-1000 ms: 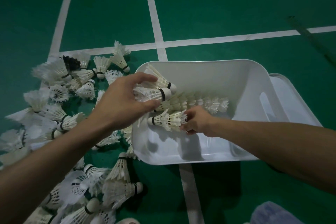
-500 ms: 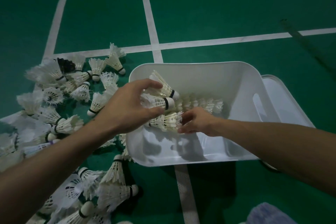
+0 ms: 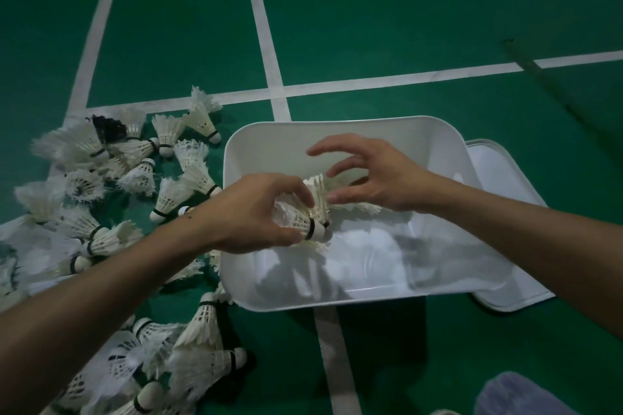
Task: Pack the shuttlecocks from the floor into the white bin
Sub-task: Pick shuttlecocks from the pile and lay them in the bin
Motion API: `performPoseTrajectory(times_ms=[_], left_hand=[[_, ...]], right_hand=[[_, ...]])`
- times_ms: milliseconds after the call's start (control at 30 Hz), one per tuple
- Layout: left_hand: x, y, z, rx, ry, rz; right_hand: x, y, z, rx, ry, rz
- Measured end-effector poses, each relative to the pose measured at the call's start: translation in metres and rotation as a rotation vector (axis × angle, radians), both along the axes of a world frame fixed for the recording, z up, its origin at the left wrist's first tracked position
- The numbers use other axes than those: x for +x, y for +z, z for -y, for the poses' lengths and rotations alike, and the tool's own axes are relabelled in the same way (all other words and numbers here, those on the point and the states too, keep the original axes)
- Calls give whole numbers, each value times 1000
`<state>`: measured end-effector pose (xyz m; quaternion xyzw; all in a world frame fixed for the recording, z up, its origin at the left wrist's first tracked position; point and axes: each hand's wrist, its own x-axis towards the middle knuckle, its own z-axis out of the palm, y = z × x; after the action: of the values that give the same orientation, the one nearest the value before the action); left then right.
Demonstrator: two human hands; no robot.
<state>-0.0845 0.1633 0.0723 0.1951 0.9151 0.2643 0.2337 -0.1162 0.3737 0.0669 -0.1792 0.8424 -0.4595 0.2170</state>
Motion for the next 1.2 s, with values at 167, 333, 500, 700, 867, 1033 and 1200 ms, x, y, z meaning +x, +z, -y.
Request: performPoseTrajectory(times_ms=[167, 333, 500, 700, 867, 1033, 1200], left_hand=[[0, -2, 0, 42, -46, 1], [-4, -2, 3, 47, -61, -51], [-3, 0, 11, -57, -94, -62], [1, -3, 9, -139, -125, -74], [-1, -3, 8, -122, -71, -64], [-5, -2, 10, -97, 12, -55], [-9, -1, 10, -105, 64, -77]], right_hand=[[0, -14, 7, 93, -1, -23], [-3, -24, -6, 316, -66, -89], [-1, -47, -39, 406, -376, 126], [8, -66, -39, 373, -479, 399], [14, -82, -31, 331, -457, 490], [10, -94, -27, 241, -429, 577], [4, -101, -19, 193, -391, 617]])
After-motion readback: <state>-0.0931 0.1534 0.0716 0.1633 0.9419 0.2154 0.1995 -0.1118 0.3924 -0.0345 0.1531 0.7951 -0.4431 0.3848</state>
